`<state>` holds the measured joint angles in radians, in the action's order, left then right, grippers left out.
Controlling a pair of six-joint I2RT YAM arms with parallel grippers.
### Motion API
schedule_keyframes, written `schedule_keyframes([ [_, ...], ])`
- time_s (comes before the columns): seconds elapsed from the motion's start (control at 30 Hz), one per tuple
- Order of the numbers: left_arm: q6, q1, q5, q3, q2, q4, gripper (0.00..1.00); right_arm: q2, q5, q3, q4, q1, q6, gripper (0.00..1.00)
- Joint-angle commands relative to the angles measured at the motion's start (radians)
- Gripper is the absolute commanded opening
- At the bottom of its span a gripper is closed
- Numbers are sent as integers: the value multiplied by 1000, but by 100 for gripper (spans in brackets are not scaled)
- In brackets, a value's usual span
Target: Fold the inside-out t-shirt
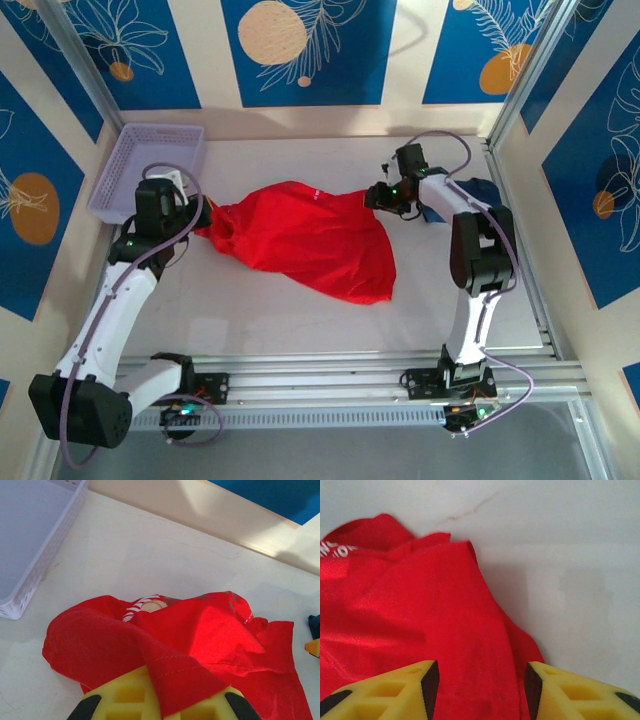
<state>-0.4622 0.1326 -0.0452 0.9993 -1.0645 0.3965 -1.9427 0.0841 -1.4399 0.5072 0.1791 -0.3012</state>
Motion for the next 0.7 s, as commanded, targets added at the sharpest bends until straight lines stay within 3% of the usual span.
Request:
schedule_keyframes([
  [0.0, 19, -11, -25, -7, 0, -26, 0, 46, -18, 67, -11, -1, 13, 52],
  [0.2, 16, -12, -25, -10, 8, -25, 0, 34, 31, 136, -45, -5, -12, 54],
  [0.67, 21, -11, -25, -13, 13, -21, 0, -58, 116, 102, -98, -5, -61, 56],
])
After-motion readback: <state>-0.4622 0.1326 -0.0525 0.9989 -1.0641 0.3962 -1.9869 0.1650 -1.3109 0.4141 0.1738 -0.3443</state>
